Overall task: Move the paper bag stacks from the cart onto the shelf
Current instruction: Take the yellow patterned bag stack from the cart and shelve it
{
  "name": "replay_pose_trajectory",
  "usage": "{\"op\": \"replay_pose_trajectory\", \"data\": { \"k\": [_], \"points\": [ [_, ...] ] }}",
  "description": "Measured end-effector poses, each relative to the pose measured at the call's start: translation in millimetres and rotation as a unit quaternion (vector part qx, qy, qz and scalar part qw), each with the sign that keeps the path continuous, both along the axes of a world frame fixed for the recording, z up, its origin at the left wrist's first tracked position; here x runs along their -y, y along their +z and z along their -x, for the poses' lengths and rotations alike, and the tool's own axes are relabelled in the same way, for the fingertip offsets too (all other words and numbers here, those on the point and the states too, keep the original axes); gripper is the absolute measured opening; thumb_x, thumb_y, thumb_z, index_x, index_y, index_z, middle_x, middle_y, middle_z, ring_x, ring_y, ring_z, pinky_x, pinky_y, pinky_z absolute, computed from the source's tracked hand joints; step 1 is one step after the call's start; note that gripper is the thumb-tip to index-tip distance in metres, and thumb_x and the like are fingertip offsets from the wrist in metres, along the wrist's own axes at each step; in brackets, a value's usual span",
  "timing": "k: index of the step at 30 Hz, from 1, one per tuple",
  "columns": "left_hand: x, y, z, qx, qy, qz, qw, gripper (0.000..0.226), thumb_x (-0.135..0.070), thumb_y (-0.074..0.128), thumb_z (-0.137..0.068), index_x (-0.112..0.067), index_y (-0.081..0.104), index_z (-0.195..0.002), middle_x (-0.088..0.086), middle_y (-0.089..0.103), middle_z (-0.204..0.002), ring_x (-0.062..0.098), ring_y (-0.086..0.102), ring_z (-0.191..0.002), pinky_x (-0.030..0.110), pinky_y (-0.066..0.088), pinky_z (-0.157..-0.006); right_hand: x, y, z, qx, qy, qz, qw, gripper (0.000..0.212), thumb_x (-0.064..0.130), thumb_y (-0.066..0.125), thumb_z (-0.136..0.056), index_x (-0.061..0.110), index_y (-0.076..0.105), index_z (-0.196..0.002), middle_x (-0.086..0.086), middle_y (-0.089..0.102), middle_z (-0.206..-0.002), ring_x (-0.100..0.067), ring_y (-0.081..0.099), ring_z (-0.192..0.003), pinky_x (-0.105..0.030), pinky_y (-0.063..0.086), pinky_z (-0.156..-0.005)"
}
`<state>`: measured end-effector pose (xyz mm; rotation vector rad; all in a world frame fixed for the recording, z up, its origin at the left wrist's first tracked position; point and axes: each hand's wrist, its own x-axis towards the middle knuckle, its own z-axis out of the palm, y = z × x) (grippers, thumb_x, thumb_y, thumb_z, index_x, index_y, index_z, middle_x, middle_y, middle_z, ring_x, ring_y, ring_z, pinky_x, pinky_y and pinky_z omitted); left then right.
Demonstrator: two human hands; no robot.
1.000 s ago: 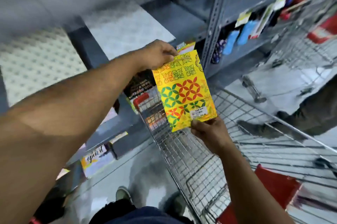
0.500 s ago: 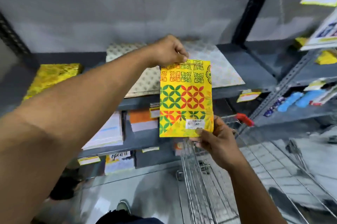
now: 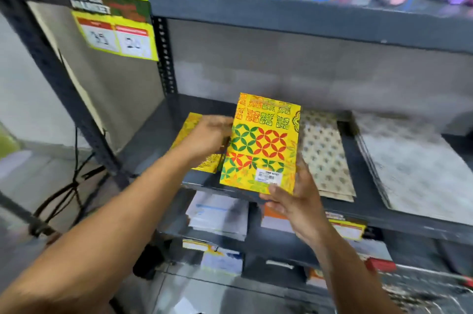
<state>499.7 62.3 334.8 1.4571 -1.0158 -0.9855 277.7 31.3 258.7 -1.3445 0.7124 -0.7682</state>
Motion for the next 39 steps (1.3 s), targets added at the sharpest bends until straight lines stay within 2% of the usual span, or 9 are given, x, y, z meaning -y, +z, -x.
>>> {"op": "replay_pose_trajectory", "data": {
  "k": [4, 8, 13, 16, 22, 30, 33, 36, 39],
  "points": [
    [-6.0, -13.2, -61.1, -0.006, 0.085, 0.006, 0.996, 0.038, 0.008, 0.041, -0.09, -0.012, 0.072, -0.098, -0.011, 0.076, -0.069, 0.002, 0.069, -0.059, 0.015, 0.051, -0.048, 7.5, -4.5, -69.2, -0.069, 0.004, 0.072, 0.995, 0.064, -0.002, 0.065, -0.086, 0.031, 0.042, -0.136, 0.003, 0.07, -0.117, -0.017, 0.072, -0.095, -0.027, 0.057, -0.067],
    [0.7, -35.9, -99.9, 0.019, 0.158, -0.02, 0.987, 0.037, 0.007, 0.041, -0.089, -0.01, 0.069, -0.108, 0.01, 0.073, -0.096, 0.023, 0.066, -0.078, 0.039, 0.056, -0.073, 10.3, -6.4, -126.3, -0.126, -0.011, 0.114, 0.985, 0.054, -0.001, 0.069, -0.076, 0.022, 0.053, -0.122, 0.01, 0.073, -0.106, 0.0, 0.068, -0.093, -0.017, 0.049, -0.079],
    [6.4, -63.1, -122.4, 0.023, 0.195, -0.049, 0.979, 0.041, 0.002, 0.038, -0.087, -0.021, 0.071, -0.084, 0.0, 0.07, -0.074, 0.02, 0.064, -0.064, 0.024, 0.051, -0.057, 14.5, -19.3, -169.2, -0.178, -0.028, 0.099, 0.979, 0.054, 0.006, 0.069, -0.073, 0.026, 0.055, -0.121, 0.009, 0.071, -0.107, -0.004, 0.067, -0.095, -0.028, 0.05, -0.085],
    [9.9, -78.5, -128.5, 0.001, 0.188, -0.057, 0.981, 0.042, 0.004, 0.036, -0.087, -0.016, 0.072, -0.092, -0.002, 0.072, -0.072, 0.008, 0.065, -0.054, 0.013, 0.049, -0.046, 18.9, -27.5, -180.1, -0.236, -0.036, 0.098, 0.966, 0.058, 0.016, 0.071, -0.071, 0.026, 0.053, -0.125, 0.0, 0.067, -0.116, -0.018, 0.064, -0.105, -0.039, 0.05, -0.095],
    [19.6, -94.6, -141.0, 0.013, 0.165, -0.065, 0.984, 0.046, 0.001, 0.039, -0.088, -0.028, 0.07, -0.07, -0.006, 0.07, -0.067, 0.016, 0.064, -0.062, 0.025, 0.049, -0.06, 16.8, -34.1, -189.9, -0.313, -0.056, 0.11, 0.942, 0.066, 0.03, 0.067, -0.068, 0.018, 0.047, -0.129, -0.009, 0.059, -0.128, -0.032, 0.055, -0.119, -0.047, 0.046, -0.1],
    [25.2, -104.7, -148.5, 0.026, 0.128, -0.088, 0.987, 0.044, -0.013, 0.041, -0.082, -0.046, 0.069, -0.075, -0.013, 0.072, -0.061, 0.005, 0.063, -0.05, 0.023, 0.048, -0.052, 13.7, -32.8, -193.1, -0.35, -0.057, 0.101, 0.929, 0.074, 0.021, 0.068, -0.078, 0.006, 0.035, -0.142, -0.015, 0.045, -0.148, -0.031, 0.042, -0.137, -0.048, 0.037, -0.11],
    [24.6, -109.4, -147.9, 0.006, 0.131, -0.086, 0.988, 0.044, -0.017, 0.04, -0.081, -0.05, 0.068, -0.079, -0.016, 0.075, -0.069, 0.006, 0.068, -0.057, 0.032, 0.054, -0.063, 19.3, -31.2, -192.4, -0.34, -0.053, 0.095, 0.934, 0.063, 0.017, 0.063, -0.081, 0.011, 0.039, -0.139, -0.012, 0.051, -0.142, -0.031, 0.051, -0.127, -0.044, 0.045, -0.103],
    [22.6, -111.4, -145.5, -0.004, 0.122, -0.091, 0.988, 0.036, -0.02, 0.04, -0.081, -0.042, 0.067, -0.087, 0.003, 0.077, -0.086, 0.03, 0.073, -0.079, 0.049, 0.058, -0.075, 26.6, -28.8, -191.0, -0.331, -0.063, 0.092, 0.937, 0.043, 0.011, 0.053, -0.085, 0.019, 0.045, -0.126, -0.006, 0.061, -0.121, -0.026, 0.062, -0.097, -0.035, 0.051, -0.078],
    [22.0, -113.3, -142.6, -0.009, 0.113, -0.083, 0.99, 0.038, -0.016, 0.039, -0.079, -0.036, 0.067, -0.097, 0.018, 0.073, -0.102, 0.048, 0.065, -0.097, 0.066, 0.051, -0.082, 31.8, -27.6, -190.9, -0.328, -0.052, 0.09, 0.939, 0.044, 0.01, 0.049, -0.089, 0.02, 0.042, -0.131, -0.004, 0.062, -0.12, -0.025, 0.063, -0.093, -0.032, 0.05, -0.073]
  ]
}}
